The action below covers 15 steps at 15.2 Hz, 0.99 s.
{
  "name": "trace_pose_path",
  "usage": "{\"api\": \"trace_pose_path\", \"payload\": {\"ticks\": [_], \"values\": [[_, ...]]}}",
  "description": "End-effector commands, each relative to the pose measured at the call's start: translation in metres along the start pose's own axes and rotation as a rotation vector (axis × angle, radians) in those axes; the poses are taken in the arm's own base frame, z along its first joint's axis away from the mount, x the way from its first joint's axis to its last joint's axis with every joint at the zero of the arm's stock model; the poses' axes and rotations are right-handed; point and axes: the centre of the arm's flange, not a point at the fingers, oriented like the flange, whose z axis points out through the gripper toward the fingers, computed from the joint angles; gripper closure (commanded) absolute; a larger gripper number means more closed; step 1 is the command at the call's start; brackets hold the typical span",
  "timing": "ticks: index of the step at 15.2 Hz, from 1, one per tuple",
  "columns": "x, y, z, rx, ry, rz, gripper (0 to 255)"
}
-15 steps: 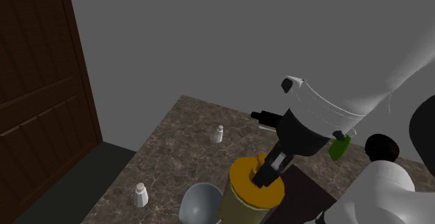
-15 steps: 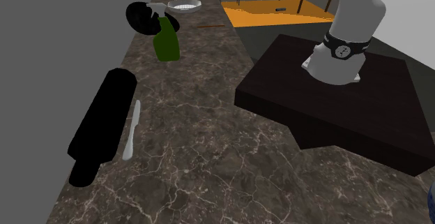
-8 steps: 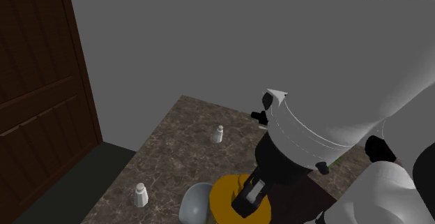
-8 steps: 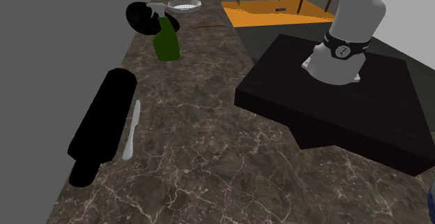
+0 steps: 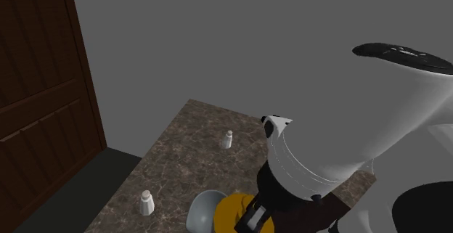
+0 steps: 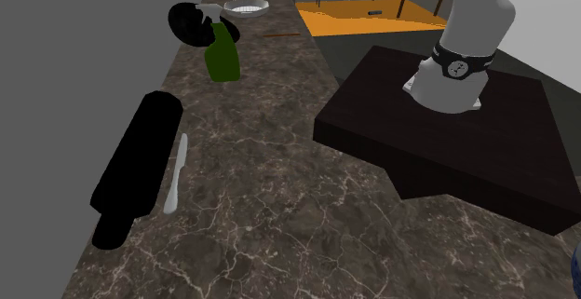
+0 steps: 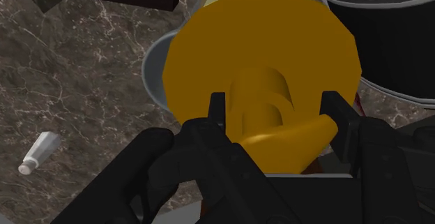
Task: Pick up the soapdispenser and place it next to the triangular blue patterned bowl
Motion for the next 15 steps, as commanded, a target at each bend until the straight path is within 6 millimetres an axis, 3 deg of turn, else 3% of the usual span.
{"api": "trace_pose_path", "payload": {"ticks": [1, 15], "values": [[-0.001, 0.001, 0.010, 0.001, 0.001, 0.000, 255], [-0.010, 0.002, 0.083, 0.001, 0.001, 0.000, 255]]}}
